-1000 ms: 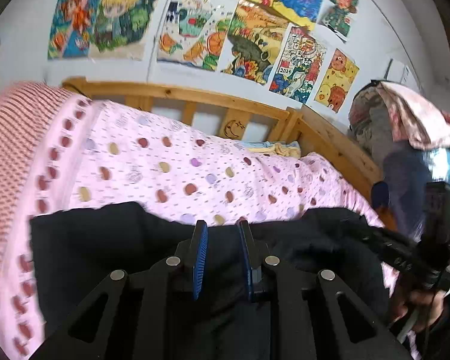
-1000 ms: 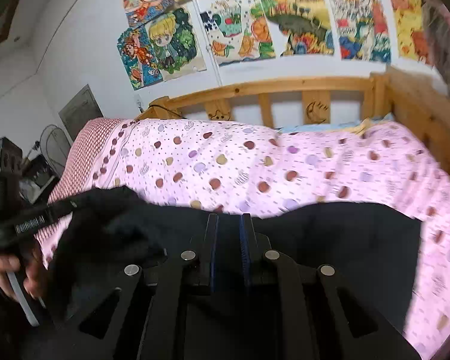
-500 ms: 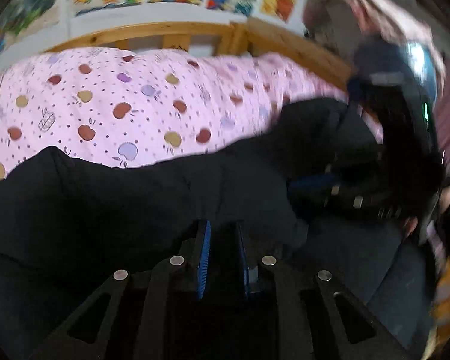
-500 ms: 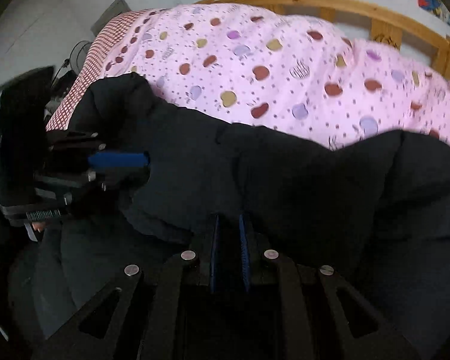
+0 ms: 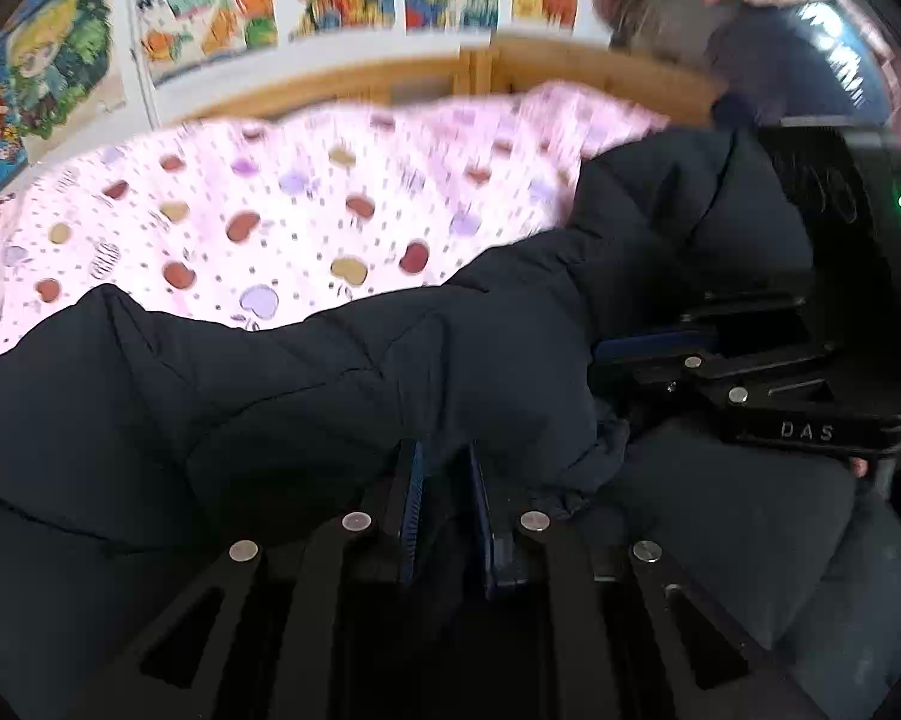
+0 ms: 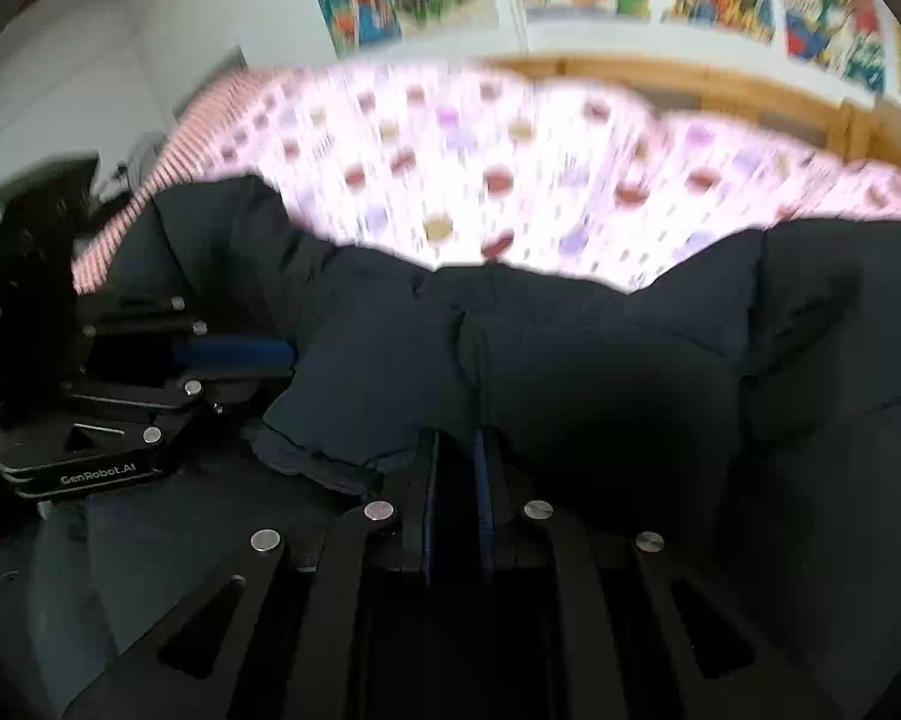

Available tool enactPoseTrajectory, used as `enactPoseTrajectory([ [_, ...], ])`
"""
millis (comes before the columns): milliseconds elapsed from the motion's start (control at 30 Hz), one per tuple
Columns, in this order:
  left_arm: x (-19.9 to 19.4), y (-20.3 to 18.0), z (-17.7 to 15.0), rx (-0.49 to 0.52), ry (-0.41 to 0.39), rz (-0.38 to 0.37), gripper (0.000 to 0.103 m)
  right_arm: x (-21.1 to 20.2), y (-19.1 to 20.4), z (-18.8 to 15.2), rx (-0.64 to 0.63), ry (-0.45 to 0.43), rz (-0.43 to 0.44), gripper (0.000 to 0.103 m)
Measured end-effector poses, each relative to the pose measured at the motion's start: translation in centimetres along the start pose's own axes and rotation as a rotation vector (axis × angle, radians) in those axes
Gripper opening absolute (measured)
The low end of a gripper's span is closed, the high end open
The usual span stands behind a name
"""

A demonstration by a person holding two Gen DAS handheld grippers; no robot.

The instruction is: Fold large clothes

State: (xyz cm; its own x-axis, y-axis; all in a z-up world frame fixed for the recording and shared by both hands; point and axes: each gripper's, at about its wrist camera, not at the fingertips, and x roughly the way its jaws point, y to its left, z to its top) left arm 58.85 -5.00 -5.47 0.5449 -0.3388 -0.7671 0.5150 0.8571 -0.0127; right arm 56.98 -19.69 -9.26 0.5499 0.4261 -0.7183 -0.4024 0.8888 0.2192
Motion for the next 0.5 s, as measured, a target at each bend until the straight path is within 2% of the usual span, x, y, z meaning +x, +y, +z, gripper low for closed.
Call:
enactPoseTrajectory([
  [67,-1.5,0.4,-0.7,-0.024,-0.074,-0.039,0.015,-2.2,0.0,-0.4,0.019,-0.093,-0.041,0.012],
  [133,-2.1,1.0,-1.1,-0.054,-0.103,-0.072,0.015,-3.4,-1.2,-0.5,0.073,-0.127,-0.08,0.012],
  [233,-0.9,1.4,-0.8,-0.084,-0.046,-0.077,0.015,-2.8,-2.3,-0.7,0.142,-0.089,-0.107,0.01],
  [400,0.6,0.5,-0.7,-0.052,0.015,-0.018,0.015,-0.5,-2.9,-0.4,0.101,0.001,-0.173,0.011],
  [500,0.6,0.2,-0.8,-0.048,0.013,-0.01,0.015,-1.5,-2.6,-0.8,0.097,-0.024,-0.165,0.012],
])
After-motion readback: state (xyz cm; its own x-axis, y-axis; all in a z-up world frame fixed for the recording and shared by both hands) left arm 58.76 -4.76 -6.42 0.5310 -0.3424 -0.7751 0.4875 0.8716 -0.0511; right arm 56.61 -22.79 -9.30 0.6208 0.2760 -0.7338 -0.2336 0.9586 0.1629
